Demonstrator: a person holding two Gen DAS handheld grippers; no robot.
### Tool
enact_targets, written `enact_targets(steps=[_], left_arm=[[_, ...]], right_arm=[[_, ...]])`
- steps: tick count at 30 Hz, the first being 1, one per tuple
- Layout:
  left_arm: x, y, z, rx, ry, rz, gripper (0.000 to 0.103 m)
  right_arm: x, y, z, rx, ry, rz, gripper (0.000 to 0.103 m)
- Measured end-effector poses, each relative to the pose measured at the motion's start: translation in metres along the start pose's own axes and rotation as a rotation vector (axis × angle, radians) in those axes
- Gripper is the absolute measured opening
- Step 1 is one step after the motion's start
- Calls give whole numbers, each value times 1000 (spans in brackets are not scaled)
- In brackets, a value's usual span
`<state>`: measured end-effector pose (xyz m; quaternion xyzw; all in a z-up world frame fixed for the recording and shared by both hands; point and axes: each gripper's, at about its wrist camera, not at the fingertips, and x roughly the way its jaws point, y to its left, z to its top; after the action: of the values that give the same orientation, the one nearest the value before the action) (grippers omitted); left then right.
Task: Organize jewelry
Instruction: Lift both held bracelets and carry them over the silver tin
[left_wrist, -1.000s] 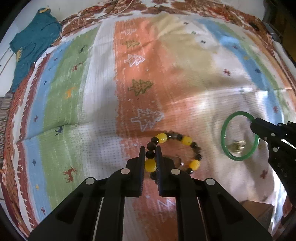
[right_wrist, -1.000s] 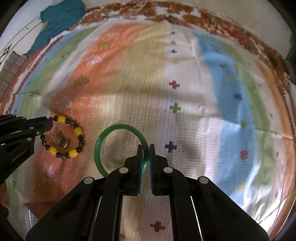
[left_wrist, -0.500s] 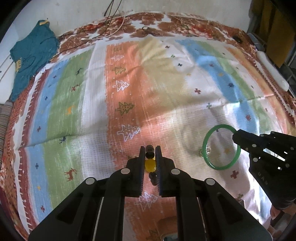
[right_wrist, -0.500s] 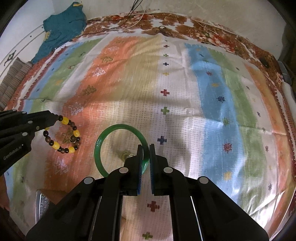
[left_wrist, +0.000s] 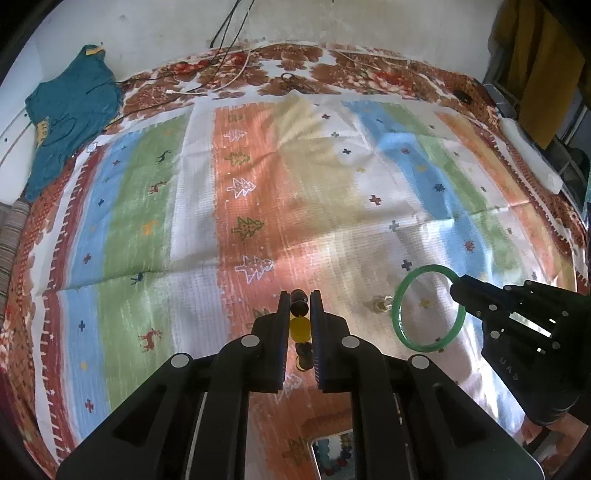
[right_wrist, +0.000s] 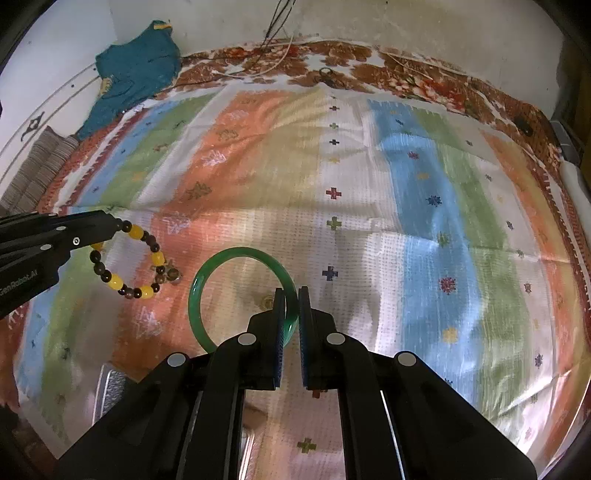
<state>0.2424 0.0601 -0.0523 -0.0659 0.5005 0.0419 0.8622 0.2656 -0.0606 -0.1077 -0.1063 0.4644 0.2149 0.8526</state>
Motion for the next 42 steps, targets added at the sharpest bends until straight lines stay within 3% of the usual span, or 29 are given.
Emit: enact_targets(steps=[20, 42], left_arm=[[-49, -15, -27, 6, -58, -39, 10], [-91, -26, -58, 32, -117, -86, 10]], right_arm=[[-40, 20, -20, -34, -71, 11, 8], [-61, 25, -44, -43, -83, 22, 8]])
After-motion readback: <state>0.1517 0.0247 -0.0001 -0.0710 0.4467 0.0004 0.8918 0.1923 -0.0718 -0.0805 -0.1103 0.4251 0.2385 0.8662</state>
